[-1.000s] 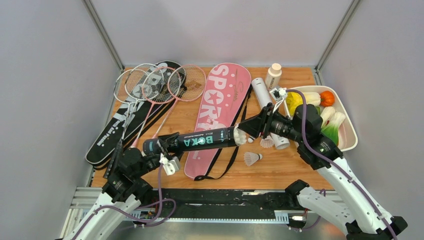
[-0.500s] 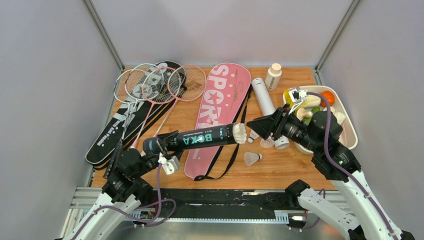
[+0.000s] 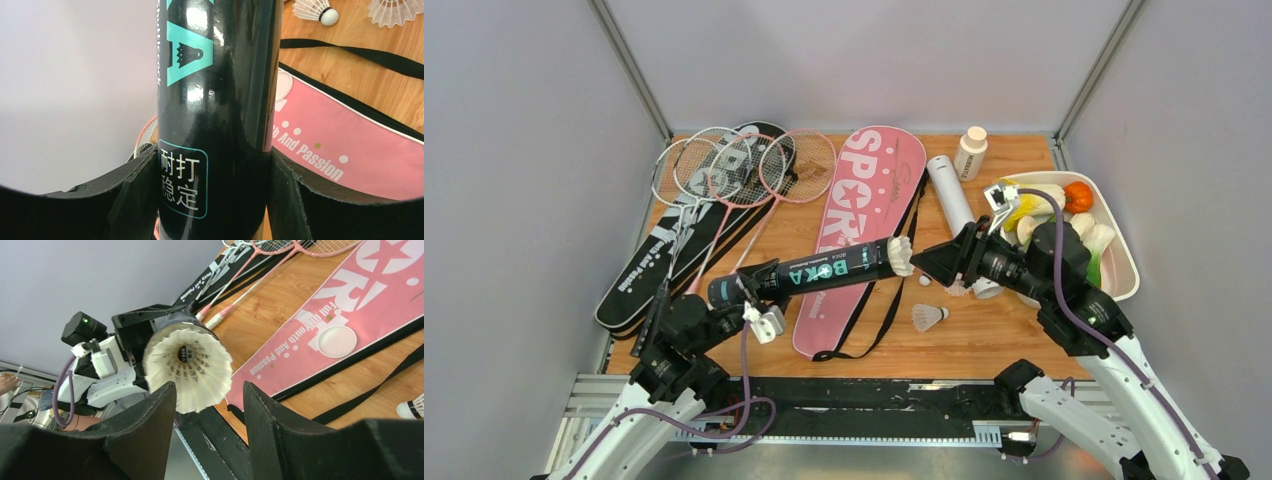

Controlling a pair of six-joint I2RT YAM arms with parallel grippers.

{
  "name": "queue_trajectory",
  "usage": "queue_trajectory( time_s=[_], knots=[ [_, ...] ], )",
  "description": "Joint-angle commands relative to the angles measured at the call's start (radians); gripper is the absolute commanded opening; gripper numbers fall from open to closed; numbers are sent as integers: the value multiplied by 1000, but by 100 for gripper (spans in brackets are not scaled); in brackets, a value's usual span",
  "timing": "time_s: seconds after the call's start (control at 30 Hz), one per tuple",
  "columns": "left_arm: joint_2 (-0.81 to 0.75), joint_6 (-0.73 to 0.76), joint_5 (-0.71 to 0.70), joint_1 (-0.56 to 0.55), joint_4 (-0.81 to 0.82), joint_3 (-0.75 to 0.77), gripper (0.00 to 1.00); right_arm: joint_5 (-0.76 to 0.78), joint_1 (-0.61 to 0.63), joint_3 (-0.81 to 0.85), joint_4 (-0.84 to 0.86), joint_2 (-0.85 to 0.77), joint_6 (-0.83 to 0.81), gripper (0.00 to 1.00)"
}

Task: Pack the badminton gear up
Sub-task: Place the shuttlecock at the shuttle tube.

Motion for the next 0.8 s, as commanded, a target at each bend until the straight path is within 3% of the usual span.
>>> queue_trajectory(
  time_s=[0.0, 0.13, 0.27, 0.4, 0.6, 0.77],
  knots=[
    [0, -27, 6, -2, 120, 58, 0, -5, 4, -23, 43, -2, 6, 55],
    [21, -24, 7, -1, 134, 70, 0, -17, 4, -23, 77, 28, 4, 55],
    [42, -39, 17, -1, 174, 65, 0, -82, 4, -34, 143, 72, 36, 40],
    [53, -40, 25, -1, 190, 52, 0, -97, 4, -62, 214, 64, 59, 0],
    [59, 8, 44, -1, 220, 32, 0, -138, 4, -90, 263, 101, 53, 0],
    [109, 131, 71, -1, 136, 56, 0, -134, 6, -60, 223, 152, -2, 0]
  ],
)
